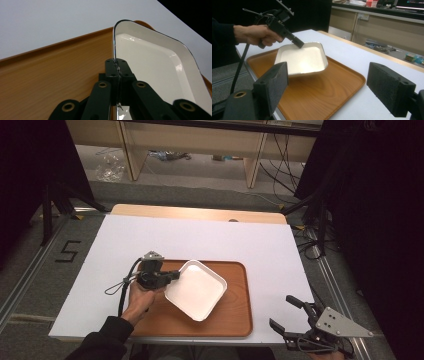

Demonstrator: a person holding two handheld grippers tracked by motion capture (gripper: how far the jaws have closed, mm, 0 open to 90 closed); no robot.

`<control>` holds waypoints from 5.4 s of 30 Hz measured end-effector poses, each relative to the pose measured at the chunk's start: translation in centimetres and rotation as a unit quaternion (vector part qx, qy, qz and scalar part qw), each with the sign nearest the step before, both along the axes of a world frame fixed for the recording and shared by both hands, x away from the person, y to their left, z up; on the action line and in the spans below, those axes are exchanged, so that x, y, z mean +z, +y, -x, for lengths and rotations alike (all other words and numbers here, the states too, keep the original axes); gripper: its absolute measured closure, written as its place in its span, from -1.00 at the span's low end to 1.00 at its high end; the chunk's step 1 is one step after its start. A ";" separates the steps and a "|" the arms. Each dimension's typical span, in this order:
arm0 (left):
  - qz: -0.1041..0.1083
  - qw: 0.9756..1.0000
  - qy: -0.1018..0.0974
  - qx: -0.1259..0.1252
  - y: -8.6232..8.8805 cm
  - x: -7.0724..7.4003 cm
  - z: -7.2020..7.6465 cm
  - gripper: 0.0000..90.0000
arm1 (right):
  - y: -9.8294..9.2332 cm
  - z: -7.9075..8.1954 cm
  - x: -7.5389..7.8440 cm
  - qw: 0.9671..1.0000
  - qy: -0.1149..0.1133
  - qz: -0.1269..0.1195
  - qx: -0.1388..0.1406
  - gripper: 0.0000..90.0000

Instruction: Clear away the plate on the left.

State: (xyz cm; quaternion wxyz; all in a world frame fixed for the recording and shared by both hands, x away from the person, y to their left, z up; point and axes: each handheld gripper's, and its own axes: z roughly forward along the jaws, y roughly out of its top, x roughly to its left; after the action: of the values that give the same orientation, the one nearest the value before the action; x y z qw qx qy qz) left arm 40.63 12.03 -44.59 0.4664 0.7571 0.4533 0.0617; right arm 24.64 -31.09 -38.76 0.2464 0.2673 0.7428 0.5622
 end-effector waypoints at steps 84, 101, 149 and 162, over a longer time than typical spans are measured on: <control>-0.230 0.961 -0.020 -0.151 1.5 -2.4 4.6 0.68 | 0.0 0.0 0.0 1.000 -0.007 0.000 0.002 -0.58; -0.237 0.958 0.000 -0.163 1.9 -2.1 5.9 0.59 | 0.1 0.1 0.0 1.000 0.008 -0.006 0.004 -0.58; -0.287 0.948 -0.128 -0.058 4.8 0.5 6.5 -0.10 | 0.1 0.1 0.0 1.000 -0.003 0.005 -0.003 -0.58; -0.088 0.996 -0.003 0.009 4.4 1.6 9.4 -0.22 | 0.0 0.1 0.0 1.000 -0.003 0.005 -0.002 -0.58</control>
State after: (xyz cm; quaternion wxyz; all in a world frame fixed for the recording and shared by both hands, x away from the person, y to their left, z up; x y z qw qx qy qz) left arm 31.19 16.45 -42.95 0.3985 0.7911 0.4515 0.1076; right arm 24.57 -31.04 -38.76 0.2513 0.2660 0.7445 0.5584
